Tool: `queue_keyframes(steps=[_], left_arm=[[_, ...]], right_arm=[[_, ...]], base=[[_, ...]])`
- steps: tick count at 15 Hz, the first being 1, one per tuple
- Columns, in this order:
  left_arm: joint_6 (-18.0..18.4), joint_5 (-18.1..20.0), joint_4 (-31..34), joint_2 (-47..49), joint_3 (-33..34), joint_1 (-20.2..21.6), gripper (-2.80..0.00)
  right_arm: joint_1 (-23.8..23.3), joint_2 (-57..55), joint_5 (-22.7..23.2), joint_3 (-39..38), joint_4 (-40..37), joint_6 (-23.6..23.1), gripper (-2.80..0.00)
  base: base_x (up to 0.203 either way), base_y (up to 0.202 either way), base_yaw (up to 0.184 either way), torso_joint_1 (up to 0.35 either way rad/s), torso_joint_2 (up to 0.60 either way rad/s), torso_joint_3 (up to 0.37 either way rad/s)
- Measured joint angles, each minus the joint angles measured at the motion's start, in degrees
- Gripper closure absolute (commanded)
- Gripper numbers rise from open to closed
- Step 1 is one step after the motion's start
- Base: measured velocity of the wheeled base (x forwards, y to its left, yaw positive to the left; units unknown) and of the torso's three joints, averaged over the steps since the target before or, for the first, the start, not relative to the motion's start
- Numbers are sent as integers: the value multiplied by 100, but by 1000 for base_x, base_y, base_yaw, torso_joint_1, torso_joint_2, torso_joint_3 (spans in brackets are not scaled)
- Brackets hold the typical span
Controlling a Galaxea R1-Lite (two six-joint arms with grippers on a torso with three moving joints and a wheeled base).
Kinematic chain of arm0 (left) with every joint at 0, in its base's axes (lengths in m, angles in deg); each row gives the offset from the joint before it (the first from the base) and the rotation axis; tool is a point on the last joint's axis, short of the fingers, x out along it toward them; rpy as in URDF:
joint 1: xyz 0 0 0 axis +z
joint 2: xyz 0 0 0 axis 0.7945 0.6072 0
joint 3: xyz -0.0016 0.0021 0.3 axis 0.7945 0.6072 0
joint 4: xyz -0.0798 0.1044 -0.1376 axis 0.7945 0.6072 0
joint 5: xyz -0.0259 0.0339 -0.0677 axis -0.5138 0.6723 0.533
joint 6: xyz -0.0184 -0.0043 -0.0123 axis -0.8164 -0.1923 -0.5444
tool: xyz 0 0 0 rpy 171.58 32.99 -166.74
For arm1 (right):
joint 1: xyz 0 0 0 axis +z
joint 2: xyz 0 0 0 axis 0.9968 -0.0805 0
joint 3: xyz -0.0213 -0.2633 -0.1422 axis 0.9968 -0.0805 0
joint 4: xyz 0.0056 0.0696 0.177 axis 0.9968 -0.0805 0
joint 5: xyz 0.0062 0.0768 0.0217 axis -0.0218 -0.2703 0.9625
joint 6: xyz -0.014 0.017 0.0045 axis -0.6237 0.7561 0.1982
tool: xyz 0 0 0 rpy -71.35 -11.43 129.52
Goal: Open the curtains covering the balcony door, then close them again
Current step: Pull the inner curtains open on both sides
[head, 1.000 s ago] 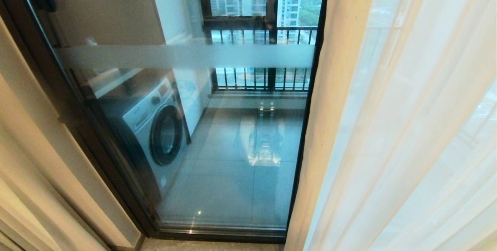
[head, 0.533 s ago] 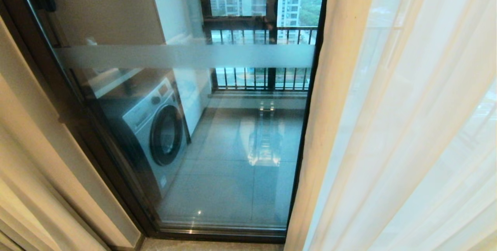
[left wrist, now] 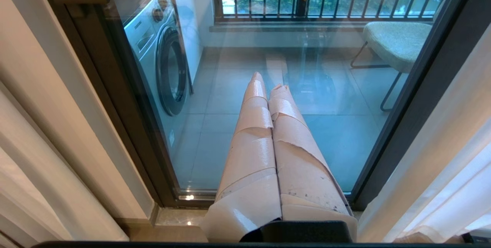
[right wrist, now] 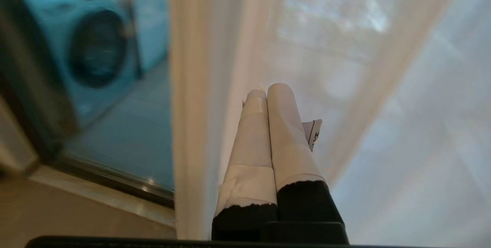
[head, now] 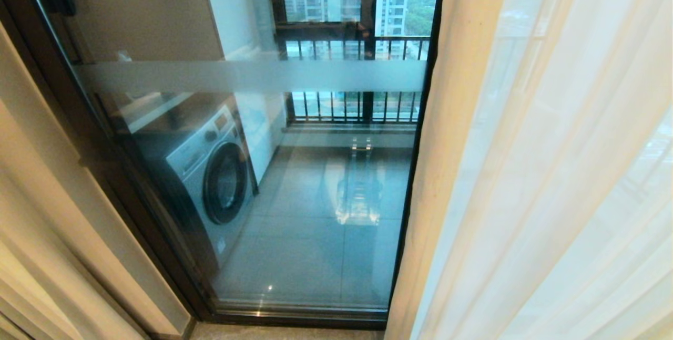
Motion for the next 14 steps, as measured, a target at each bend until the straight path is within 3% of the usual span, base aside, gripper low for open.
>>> queue_keyframes(steps=[2, 7, 11, 12, 14], left_arm=[[0, 0, 1, 0, 0, 0, 0], [0, 0, 1, 0, 0, 0, 0], [0, 0, 4, 0, 0, 0, 0], [0, 0, 4, 0, 0, 0, 0], [2, -1, 1, 0, 0, 0, 0]], right_arm=[[27, -605, 677, 508, 345, 10, 0], [60, -2045, 2188, 2156, 388, 95, 0], [69, -3203, 2773, 3175, 369, 73, 0], [69, -3477, 2836, 3419, 366, 70, -280], [71, -4029, 2911, 3926, 352, 67, -280]], base=[[0, 0, 0, 0, 0, 0], [0, 0, 0, 0, 0, 0], [0, 0, 0, 0, 0, 0], [0, 0, 0, 0, 0, 0], [0, 0, 0, 0, 0, 0]])
